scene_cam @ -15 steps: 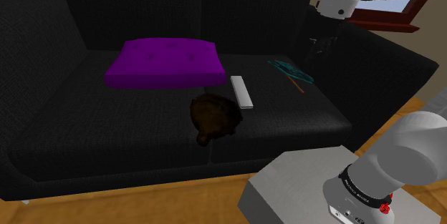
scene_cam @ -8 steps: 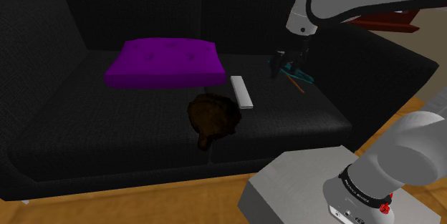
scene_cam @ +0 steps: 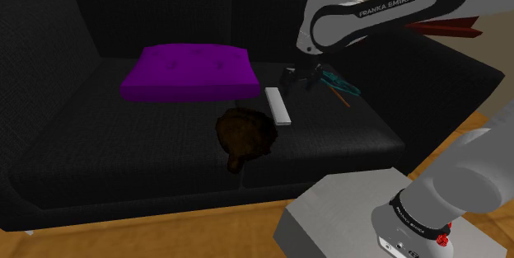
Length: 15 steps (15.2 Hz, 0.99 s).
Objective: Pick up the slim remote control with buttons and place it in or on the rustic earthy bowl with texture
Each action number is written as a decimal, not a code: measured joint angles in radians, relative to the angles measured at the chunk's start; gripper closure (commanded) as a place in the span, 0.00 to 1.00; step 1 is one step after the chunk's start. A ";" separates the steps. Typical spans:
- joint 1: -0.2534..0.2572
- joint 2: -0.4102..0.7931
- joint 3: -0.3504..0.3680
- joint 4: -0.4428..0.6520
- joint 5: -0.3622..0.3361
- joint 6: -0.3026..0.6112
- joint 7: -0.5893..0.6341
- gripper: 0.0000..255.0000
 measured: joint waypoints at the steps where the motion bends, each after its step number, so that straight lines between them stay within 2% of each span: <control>1: -0.003 0.036 0.006 0.012 -0.010 0.029 0.021 0.00; 7: -0.003 0.232 0.035 0.119 -0.079 0.132 0.151 0.00; 15: -0.004 0.305 0.031 0.103 -0.106 0.221 0.173 0.00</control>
